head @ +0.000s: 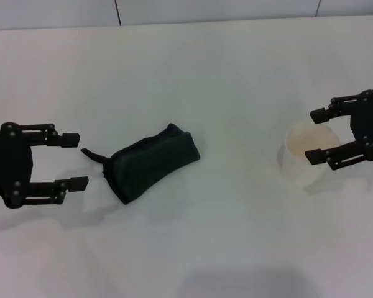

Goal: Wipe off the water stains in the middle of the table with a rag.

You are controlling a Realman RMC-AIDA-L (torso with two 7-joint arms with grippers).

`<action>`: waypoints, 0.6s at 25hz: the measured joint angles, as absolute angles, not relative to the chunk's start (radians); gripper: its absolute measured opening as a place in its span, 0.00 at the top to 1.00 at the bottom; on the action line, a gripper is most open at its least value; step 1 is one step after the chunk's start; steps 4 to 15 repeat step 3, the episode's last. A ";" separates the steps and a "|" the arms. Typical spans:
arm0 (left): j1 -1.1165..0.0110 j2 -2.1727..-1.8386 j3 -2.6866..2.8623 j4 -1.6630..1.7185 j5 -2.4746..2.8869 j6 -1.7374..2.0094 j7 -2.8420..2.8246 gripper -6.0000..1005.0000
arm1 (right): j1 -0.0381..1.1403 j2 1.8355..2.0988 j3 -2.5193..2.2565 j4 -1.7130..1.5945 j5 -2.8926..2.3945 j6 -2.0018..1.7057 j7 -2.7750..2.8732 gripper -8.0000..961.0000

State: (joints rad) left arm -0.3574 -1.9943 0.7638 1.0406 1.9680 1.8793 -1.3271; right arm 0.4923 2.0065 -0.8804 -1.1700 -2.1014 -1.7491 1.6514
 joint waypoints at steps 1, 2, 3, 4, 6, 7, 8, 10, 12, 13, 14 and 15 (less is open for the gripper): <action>-0.357 -1.995 0.764 1.041 1.968 1.879 -1.327 0.29 | 0.492 2.007 -0.880 -1.172 -2.101 -1.749 1.651 0.12; -0.357 -1.995 0.764 1.041 1.968 1.879 -1.327 0.29 | 0.491 2.007 -0.880 -1.174 -2.101 -1.749 1.651 0.12; -0.357 -1.995 0.764 1.041 1.968 1.878 -1.327 0.29 | 0.491 2.007 -0.880 -1.176 -2.101 -1.750 1.652 0.12; -0.357 -1.995 0.764 1.041 1.968 1.878 -1.327 0.29 | 0.491 2.007 -0.880 -1.176 -2.101 -1.750 1.652 0.12; -0.357 -1.995 0.764 1.041 1.968 1.878 -1.327 0.29 | 0.491 2.007 -0.880 -1.176 -2.101 -1.750 1.652 0.12; -0.357 -1.995 0.764 1.041 1.968 1.878 -1.327 0.29 | 0.491 2.007 -0.880 -1.176 -2.101 -1.750 1.652 0.12; -0.357 -1.995 0.764 1.041 1.968 1.878 -1.327 0.29 | 0.491 2.007 -0.880 -1.176 -2.101 -1.750 1.652 0.12; -0.357 -1.995 0.764 1.041 1.968 1.878 -1.327 0.29 | 0.491 2.007 -0.880 -1.176 -2.101 -1.750 1.652 0.12; -0.357 -1.995 0.764 1.041 1.968 1.878 -1.327 0.29 | 0.491 2.007 -0.880 -1.176 -2.101 -1.750 1.652 0.12; -0.357 -1.995 0.764 1.041 1.968 1.878 -1.327 0.29 | 0.491 2.007 -0.880 -1.176 -2.101 -1.750 1.652 0.12; -0.357 -1.995 0.764 1.041 1.968 1.878 -1.327 0.29 | 0.491 2.007 -0.880 -1.176 -2.101 -1.750 1.652 0.12; -0.357 -1.995 0.764 1.041 1.968 1.878 -1.327 0.29 | 0.491 2.007 -0.880 -1.176 -2.101 -1.750 1.652 0.12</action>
